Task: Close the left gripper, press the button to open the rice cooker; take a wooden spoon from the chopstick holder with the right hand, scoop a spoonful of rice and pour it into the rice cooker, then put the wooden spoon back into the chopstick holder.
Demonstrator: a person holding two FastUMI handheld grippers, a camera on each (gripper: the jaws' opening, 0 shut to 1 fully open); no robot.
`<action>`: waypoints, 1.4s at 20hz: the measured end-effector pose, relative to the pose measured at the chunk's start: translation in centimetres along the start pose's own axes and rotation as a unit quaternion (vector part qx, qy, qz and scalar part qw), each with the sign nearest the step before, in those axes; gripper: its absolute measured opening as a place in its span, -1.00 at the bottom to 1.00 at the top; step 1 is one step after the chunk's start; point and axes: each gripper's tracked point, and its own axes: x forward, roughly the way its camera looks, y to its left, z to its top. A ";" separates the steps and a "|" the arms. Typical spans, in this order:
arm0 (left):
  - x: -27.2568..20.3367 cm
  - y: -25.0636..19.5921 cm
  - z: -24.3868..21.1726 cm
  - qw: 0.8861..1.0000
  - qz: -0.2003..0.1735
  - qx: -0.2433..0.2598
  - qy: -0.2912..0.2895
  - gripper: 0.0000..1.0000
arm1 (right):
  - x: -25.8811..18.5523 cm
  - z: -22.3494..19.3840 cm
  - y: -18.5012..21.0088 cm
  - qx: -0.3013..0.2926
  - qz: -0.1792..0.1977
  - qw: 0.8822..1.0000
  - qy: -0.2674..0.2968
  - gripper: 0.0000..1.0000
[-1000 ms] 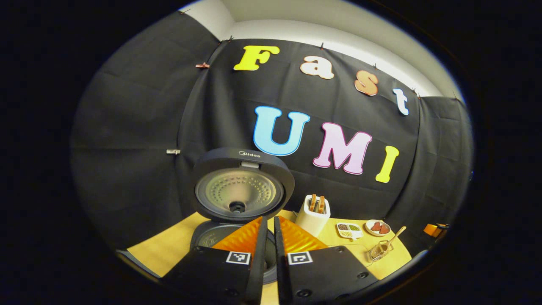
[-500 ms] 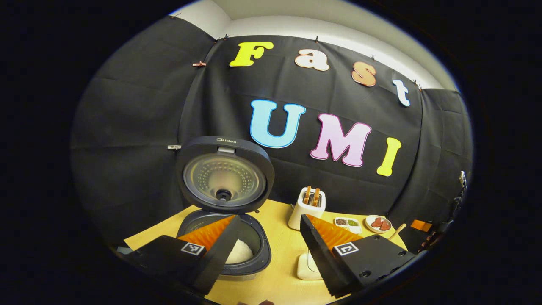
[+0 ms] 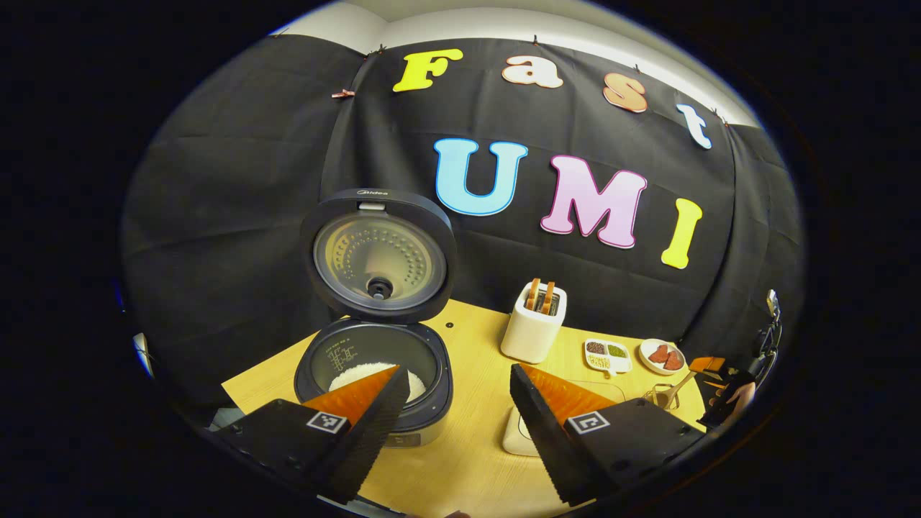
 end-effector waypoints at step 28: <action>-1.1 -6.1 -6.6 0.996 -0.050 0.027 0.066 0.92 | 2.1 3.1 1.1 0.077 0.007 0.997 0.000 -0.63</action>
